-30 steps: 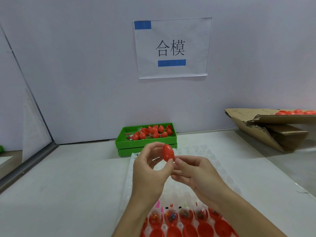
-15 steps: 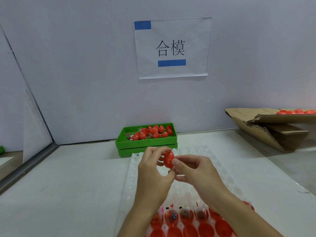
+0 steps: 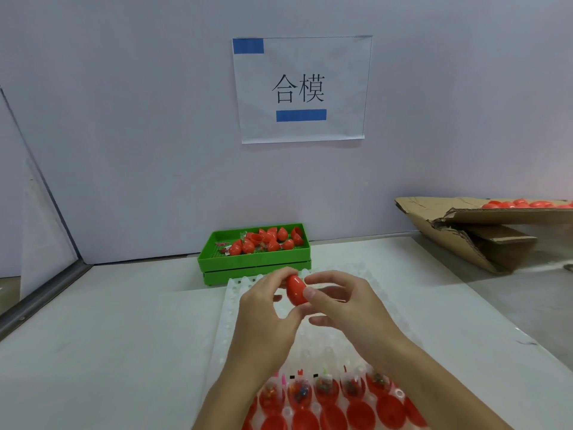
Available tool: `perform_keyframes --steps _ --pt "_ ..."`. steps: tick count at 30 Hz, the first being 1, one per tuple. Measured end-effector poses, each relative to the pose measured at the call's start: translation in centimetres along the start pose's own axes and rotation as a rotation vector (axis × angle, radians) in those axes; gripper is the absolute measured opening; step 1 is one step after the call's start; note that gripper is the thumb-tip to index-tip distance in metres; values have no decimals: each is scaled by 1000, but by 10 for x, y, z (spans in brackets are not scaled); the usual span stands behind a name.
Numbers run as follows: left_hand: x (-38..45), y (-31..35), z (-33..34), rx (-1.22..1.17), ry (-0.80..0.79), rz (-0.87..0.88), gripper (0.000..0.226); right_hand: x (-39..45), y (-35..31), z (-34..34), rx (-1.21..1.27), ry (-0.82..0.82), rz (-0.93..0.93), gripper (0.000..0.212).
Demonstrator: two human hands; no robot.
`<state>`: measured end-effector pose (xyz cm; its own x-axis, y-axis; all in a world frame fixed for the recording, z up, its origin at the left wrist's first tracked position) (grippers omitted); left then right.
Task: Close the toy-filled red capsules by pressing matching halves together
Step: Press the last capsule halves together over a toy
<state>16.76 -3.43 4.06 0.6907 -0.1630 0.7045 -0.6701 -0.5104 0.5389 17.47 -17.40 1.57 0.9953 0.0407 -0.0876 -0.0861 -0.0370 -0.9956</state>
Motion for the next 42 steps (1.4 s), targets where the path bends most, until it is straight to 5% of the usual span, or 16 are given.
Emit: perform_keyframes --steps 4,6,9,11,14,22,25,30,33,37,42 --pt "-1 -3 1 35 5 19 44 -6 -12 1 -213 72 -99 11" --pt "-2 -7 2 10 -2 -14 65 -5 -16 1 -184 63 -94 16" --pt "-3 -11 2 -33 -6 -70 90 17 -17 -20 101 94 -22 36" --pt "-3 -14 -1 -66 12 -100 92 45 -15 -45 418 123 58 26" --pt "-4 -17 -4 -91 40 -122 83 87 -14 -89 726 198 144 21" --pt "-2 -17 -9 -84 90 -118 58 154 -23 -200 1076 637 53 33" --pt "-1 -18 -10 -70 114 -112 52 181 -27 -209 1349 510 59 44" --pt "1 -18 -12 -32 116 -110 51 168 -35 -218 1162 690 55 43" --pt "1 -19 -12 -15 97 -128 38 160 -35 -202 970 604 110 39" --pt "-1 -37 -22 20 62 -184 18 134 -22 -186 483 495 164 31" --pt "-7 -73 -42 16 18 -299 14 80 11 -175 -243 434 19 25"
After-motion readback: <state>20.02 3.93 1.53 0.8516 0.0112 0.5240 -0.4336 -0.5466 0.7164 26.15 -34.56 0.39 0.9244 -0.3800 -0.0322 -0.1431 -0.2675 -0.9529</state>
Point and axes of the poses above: each hand's wrist, its own x-axis towards the middle knuckle, its own z-axis out of the palm, y = z × x, the point moved 9 cm from there along x, towards the middle knuckle, and after that the axes turned 13 degrees about z, right-handed, at the moved point
